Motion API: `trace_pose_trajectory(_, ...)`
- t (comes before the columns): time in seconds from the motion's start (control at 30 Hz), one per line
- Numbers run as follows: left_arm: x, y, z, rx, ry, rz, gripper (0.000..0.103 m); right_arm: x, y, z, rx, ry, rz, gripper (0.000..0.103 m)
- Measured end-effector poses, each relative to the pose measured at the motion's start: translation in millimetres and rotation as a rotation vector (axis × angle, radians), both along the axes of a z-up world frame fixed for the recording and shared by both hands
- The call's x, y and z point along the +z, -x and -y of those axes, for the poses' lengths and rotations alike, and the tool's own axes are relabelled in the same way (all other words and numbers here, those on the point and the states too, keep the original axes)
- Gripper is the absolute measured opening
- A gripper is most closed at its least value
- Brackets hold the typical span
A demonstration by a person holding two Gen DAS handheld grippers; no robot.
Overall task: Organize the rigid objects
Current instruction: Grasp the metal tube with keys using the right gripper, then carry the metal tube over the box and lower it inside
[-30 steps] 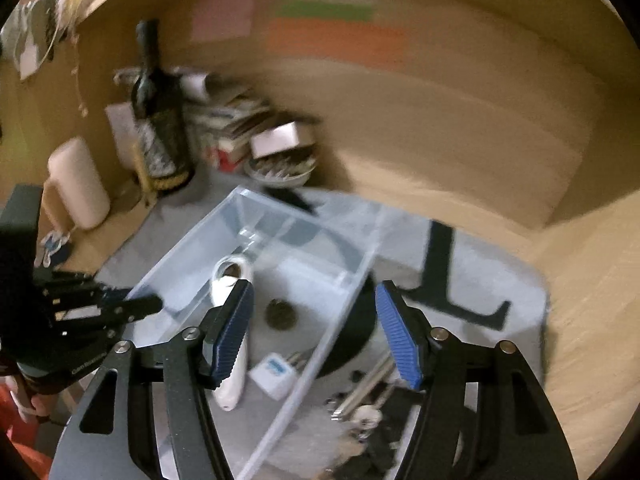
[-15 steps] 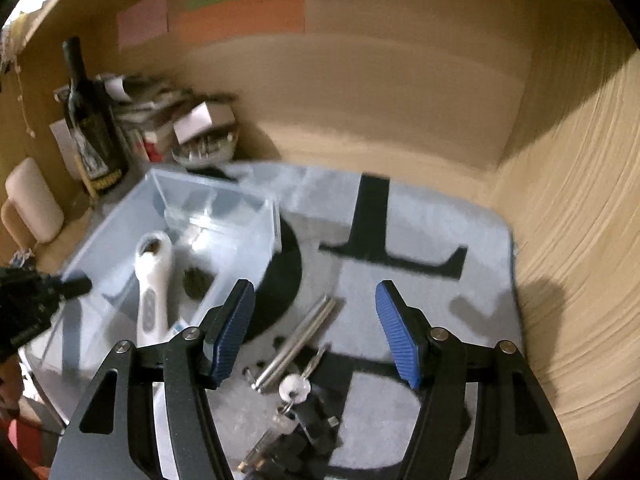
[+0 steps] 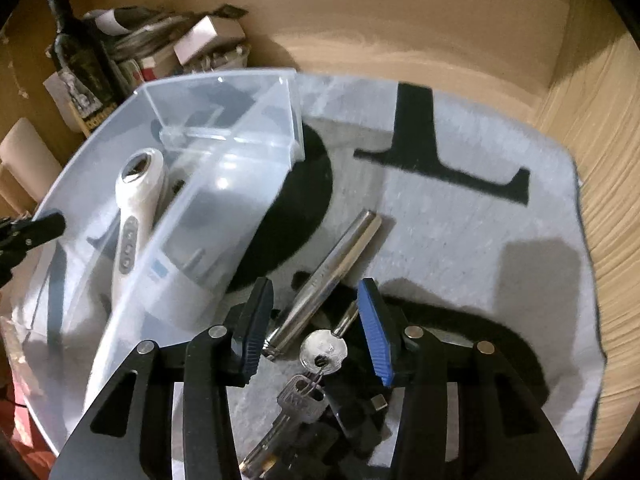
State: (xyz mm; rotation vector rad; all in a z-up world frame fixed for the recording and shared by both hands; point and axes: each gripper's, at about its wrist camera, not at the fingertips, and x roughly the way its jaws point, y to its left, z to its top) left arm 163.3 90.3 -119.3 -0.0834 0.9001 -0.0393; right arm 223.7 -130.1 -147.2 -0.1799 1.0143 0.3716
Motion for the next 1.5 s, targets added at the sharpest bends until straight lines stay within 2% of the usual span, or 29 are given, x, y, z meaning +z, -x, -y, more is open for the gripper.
trace_pose_trajectory(0.07,-0.1,0.0,-0.1,0.000,-0.001,0.000,0.007,-2.4,-1.6,0.2,-0.002,0.010,0.010,0.037)
trace_pose_trajectory(0.23,-0.1,0.1,-0.2,-0.001,0.000,0.000,0.007,-2.0,-4.0,1.3,0.003,0.016,0.032,0.020)
trace_pose_trajectory(0.33,-0.4,-0.3,-0.6,-0.001,0.001,-0.001,0.007,-0.4,-5.9,0.8,0.002,0.021,0.044,0.015)
trace_pose_trajectory(0.63,-1.2,-1.1,-1.7,-0.002,0.006,0.000,0.007,21.0,-6.3,4.6,-0.011,-0.015,0.088,0.015)
trace_pose_trajectory(1.03,-2.3,-2.5,-2.1,-0.009,0.012,0.007,0.007,88.3,11.0,-7.4,0.006,-0.045,0.261,0.014)
trace_pose_trajectory(1.33,-2.8,-1.8,-2.4,-0.012,0.019,0.013,0.007,134.4,35.5,-31.1,0.077,-0.079,0.387,0.014)
trace_pose_trajectory(1.5,-2.7,-2.1,-2.4,-0.012,0.019,0.014,0.007,144.3,48.6,-47.5,0.142,-0.102,0.414,0.014)
